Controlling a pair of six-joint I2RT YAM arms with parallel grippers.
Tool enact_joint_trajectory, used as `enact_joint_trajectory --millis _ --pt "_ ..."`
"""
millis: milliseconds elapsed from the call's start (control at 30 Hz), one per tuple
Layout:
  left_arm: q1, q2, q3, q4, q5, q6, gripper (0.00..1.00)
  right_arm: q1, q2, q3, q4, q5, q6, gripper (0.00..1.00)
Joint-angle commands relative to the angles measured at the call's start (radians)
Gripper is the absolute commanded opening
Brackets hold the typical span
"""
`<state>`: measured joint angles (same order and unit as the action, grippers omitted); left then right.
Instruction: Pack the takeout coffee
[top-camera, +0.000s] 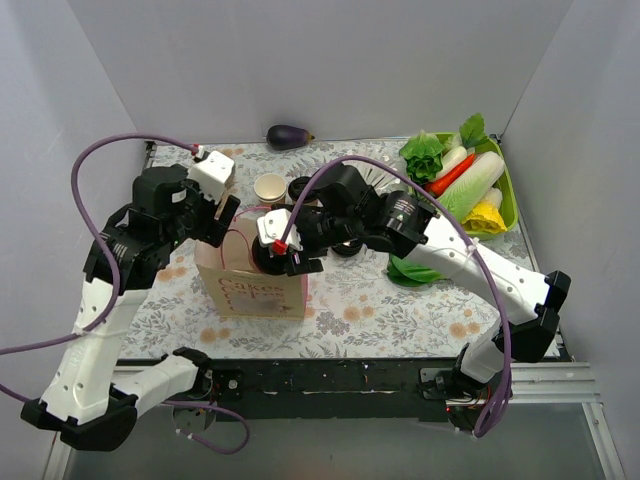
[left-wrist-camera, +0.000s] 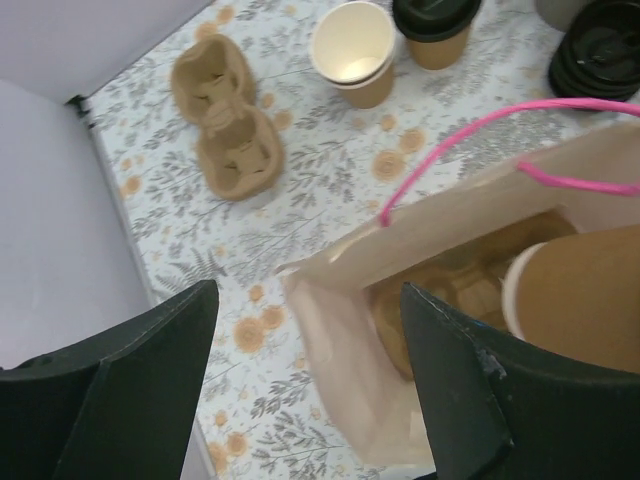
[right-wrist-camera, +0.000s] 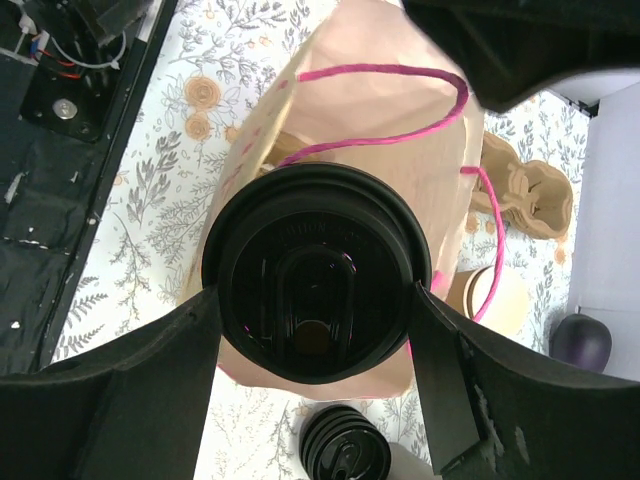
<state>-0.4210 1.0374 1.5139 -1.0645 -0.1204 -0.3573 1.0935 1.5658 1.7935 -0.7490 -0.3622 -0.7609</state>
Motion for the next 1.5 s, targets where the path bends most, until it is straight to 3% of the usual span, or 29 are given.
enact_joint_trajectory --millis 0,333,833,1033,1133,1300,1433,1467 --pt "0.028 -0.042 0.013 -0.009 -0.128 0.044 0.73 0.005 -0.013 0.047 -0.016 -0.052 0.028 0.01" --pt "0.041 -0.045 -0.138 0.040 -0.085 0.043 0.74 0.006 -0.044 0.000 0.019 -0.084 -0.026 0.01" --pt "0.041 0.035 -0.072 0.055 0.090 0.024 0.74 0.005 -0.064 0.001 -0.016 -0.126 -0.097 0.01" --pt "0.039 0.046 0.066 -0.041 0.241 0.034 0.73 0.005 -0.053 0.009 -0.021 -0.097 -0.075 0.01" --pt "0.039 0.036 0.112 -0.165 0.370 0.063 0.72 -0.018 -0.053 -0.006 -0.010 -0.092 -0.029 0.01" --pt "0.044 -0.036 0.042 -0.232 0.464 0.000 0.69 -0.104 -0.041 -0.010 0.049 -0.113 0.080 0.01" --pt "0.057 -0.060 0.092 -0.197 0.371 -0.018 0.70 -0.147 0.046 0.081 0.036 -0.136 0.144 0.01" --pt "0.062 -0.065 0.126 -0.146 0.270 -0.022 0.71 -0.147 0.065 0.107 0.030 -0.135 0.152 0.01"
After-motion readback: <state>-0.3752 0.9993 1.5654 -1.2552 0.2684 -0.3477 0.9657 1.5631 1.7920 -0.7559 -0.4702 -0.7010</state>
